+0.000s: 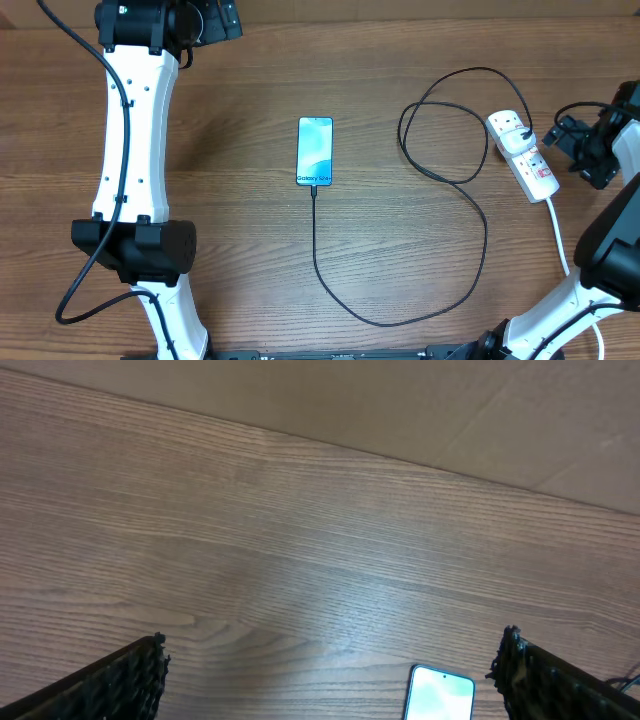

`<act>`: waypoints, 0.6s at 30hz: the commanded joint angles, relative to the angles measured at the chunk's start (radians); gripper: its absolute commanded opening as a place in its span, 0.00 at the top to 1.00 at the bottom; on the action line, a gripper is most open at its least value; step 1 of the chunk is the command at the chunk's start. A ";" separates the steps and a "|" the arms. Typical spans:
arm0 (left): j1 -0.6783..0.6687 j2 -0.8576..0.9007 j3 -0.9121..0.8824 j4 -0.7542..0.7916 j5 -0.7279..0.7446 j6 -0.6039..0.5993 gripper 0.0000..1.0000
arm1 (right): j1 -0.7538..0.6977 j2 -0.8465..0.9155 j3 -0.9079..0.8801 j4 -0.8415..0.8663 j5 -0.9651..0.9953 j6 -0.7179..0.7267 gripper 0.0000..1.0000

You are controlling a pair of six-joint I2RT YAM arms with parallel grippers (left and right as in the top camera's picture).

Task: Plug charger to phone and switch on socket

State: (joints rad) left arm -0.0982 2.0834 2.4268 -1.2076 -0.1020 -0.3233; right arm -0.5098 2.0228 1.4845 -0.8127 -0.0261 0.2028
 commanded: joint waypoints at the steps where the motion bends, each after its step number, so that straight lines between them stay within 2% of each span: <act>1: -0.007 0.008 -0.004 0.000 -0.009 -0.014 0.00 | 0.010 0.023 0.009 0.003 -0.013 0.006 0.00; 18: -0.007 0.008 -0.004 0.000 -0.009 -0.014 0.00 | 0.010 0.053 0.009 -0.031 -0.014 0.002 0.00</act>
State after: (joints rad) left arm -0.0982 2.0834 2.4268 -1.2076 -0.1020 -0.3233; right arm -0.5022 2.0686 1.4849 -0.8337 -0.0303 0.2092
